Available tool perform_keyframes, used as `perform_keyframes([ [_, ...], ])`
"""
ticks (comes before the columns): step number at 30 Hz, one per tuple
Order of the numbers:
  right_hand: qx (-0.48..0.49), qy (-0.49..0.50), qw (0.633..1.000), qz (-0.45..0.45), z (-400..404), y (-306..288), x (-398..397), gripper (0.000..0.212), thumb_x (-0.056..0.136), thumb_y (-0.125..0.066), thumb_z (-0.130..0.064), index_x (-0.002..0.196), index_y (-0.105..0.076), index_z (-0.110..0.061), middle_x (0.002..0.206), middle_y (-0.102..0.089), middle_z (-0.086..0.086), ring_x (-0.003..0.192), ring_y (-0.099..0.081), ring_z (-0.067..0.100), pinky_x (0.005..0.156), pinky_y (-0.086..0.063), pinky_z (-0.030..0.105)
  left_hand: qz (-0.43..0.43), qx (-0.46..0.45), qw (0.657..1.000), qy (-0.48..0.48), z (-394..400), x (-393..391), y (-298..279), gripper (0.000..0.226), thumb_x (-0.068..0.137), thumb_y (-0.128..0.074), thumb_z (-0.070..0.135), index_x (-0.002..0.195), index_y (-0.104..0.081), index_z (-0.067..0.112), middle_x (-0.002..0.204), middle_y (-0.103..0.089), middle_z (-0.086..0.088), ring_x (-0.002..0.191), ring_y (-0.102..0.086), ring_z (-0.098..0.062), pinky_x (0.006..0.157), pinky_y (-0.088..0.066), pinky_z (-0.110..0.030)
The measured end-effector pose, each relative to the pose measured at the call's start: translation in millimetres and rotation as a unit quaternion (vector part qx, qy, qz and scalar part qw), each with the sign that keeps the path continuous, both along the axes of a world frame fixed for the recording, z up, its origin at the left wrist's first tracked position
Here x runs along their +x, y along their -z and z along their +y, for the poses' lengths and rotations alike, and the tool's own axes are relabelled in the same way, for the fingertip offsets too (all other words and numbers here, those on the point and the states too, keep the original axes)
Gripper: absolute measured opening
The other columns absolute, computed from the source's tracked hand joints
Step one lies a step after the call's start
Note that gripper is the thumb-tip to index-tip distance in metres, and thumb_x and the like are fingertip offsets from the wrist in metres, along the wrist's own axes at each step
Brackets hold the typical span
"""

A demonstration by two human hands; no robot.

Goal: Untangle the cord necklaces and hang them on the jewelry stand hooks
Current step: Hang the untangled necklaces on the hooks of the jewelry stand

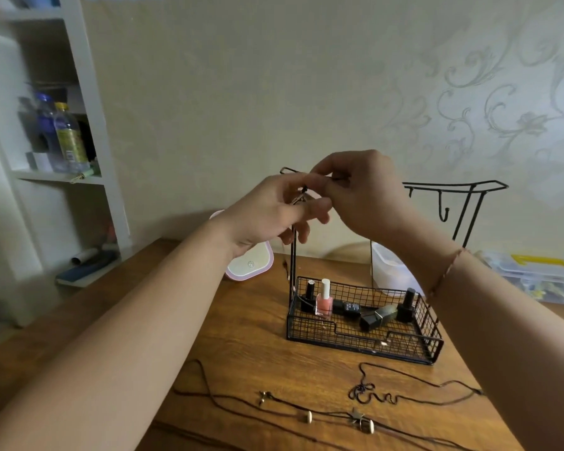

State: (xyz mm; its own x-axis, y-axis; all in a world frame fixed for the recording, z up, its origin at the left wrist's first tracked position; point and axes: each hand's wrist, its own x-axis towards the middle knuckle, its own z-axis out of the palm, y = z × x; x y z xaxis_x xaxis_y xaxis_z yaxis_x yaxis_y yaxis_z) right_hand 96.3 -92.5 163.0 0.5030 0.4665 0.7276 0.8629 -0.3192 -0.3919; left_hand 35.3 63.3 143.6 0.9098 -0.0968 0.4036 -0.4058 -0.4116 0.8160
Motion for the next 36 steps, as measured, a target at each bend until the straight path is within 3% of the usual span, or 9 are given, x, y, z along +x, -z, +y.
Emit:
perform_keyframes([
  [5,0.106,-0.09,0.983,0.12,-21.6,20.5,-14.1,0.027,0.088,-0.062,-0.047,0.096,-0.066,-0.021,0.049,-0.054,-0.008,0.045,-0.047,0.007,0.045,-0.039,0.022,-0.009,-0.095,0.995,0.01,6.9,-10.9,-9.6,0.03,0.103,-0.047,0.026,0.083,-0.062,0.01,0.055,-0.029,0.006,0.05,-0.021,-0.012,0.046,-0.017,-0.025],
  [10,-0.093,-0.159,0.962,0.204,-58.1,80.4,-13.1,0.045,0.093,-0.059,-0.047,0.082,-0.067,-0.004,0.071,-0.064,0.011,0.062,-0.061,0.016,0.058,-0.045,0.026,-0.039,-0.322,0.946,0.0,40.2,-12.1,-8.5,0.033,0.103,-0.04,0.033,0.077,-0.051,0.016,0.051,-0.027,0.008,0.038,-0.02,-0.006,0.043,-0.012,-0.02],
  [14,0.009,-0.211,0.909,0.36,-73.4,105.5,-5.4,0.037,0.091,-0.061,-0.04,0.092,-0.067,-0.004,0.112,-0.072,0.013,0.11,-0.066,0.026,0.099,-0.049,0.038,-0.044,-0.451,0.884,-0.113,74.3,-13.6,12.6,0.037,0.106,-0.039,0.036,0.074,-0.049,0.019,0.051,-0.027,0.007,0.038,-0.02,-0.008,0.04,-0.015,-0.022],
  [18,0.151,-0.289,0.851,0.412,-70.9,91.5,-9.0,0.026,0.084,-0.073,-0.034,0.087,-0.068,-0.009,0.082,-0.065,0.014,0.083,-0.066,0.028,0.083,-0.057,0.037,-0.019,-0.409,0.886,-0.219,89.1,-23.7,54.4,0.035,0.107,-0.041,0.029,0.079,-0.053,0.013,0.057,-0.035,0.001,0.041,-0.031,-0.009,0.042,-0.023,-0.022],
  [21,0.097,-0.237,0.906,0.338,-61.9,54.0,-20.6,0.017,0.095,-0.053,-0.014,0.096,-0.067,-0.005,0.07,-0.055,0.01,0.069,-0.058,0.023,0.068,-0.055,0.032,0.051,-0.153,0.928,-0.337,79.5,-32.9,83.0,0.03,0.105,-0.048,0.023,0.091,-0.065,0.003,0.071,-0.057,-0.008,0.054,-0.051,-0.015,0.051,-0.041,-0.026],
  [24,-0.106,-0.121,0.976,0.148,-35.6,7.2,-29.3,0.015,0.1,-0.05,-0.01,0.094,-0.065,-0.011,0.065,-0.057,-0.001,0.061,-0.059,0.017,0.063,-0.052,0.034,0.068,0.065,0.907,-0.411,69.0,-29.7,95.9,0.024,0.099,-0.056,0.03,0.105,-0.071,0.012,0.096,-0.07,0.002,0.081,-0.062,-0.014,0.074,-0.049,-0.029],
  [27,-0.279,-0.01,0.96,0.006,-0.7,-22.3,-28.9,0.01,0.099,-0.052,-0.015,0.093,-0.059,-0.02,0.069,-0.054,-0.013,0.072,-0.058,0.015,0.062,-0.044,0.026,-0.03,0.002,0.935,-0.352,38.6,-26.6,76.0,0.024,0.1,-0.054,0.038,0.102,-0.068,0.018,0.106,-0.07,0.004,0.102,-0.064,-0.017,0.092,-0.051,-0.034],
  [30,-0.347,0.018,0.937,-0.017,15.1,-33.1,-26.0,0.004,0.097,-0.059,-0.023,0.095,-0.057,-0.021,0.076,-0.056,-0.014,0.076,-0.058,0.013,0.062,-0.044,0.025,-0.007,-0.109,0.989,-0.105,-1.9,-25.4,41.1,0.046,0.106,-0.041,0.039,0.099,-0.068,0.002,0.099,-0.071,-0.01,0.102,-0.067,-0.029,0.099,-0.053,-0.042],
  [36,-0.256,0.011,0.965,0.052,-8.8,-40.1,-25.0,0.012,0.08,-0.079,-0.016,0.081,-0.068,-0.011,0.068,-0.074,0.004,0.049,-0.065,0.002,0.047,-0.049,0.014,0.068,-0.198,0.978,-0.002,-14.2,-15.5,28.4,0.039,0.105,-0.046,0.032,0.109,-0.069,0.002,0.092,-0.069,-0.01,0.071,-0.059,-0.017,0.066,-0.049,-0.026],
])
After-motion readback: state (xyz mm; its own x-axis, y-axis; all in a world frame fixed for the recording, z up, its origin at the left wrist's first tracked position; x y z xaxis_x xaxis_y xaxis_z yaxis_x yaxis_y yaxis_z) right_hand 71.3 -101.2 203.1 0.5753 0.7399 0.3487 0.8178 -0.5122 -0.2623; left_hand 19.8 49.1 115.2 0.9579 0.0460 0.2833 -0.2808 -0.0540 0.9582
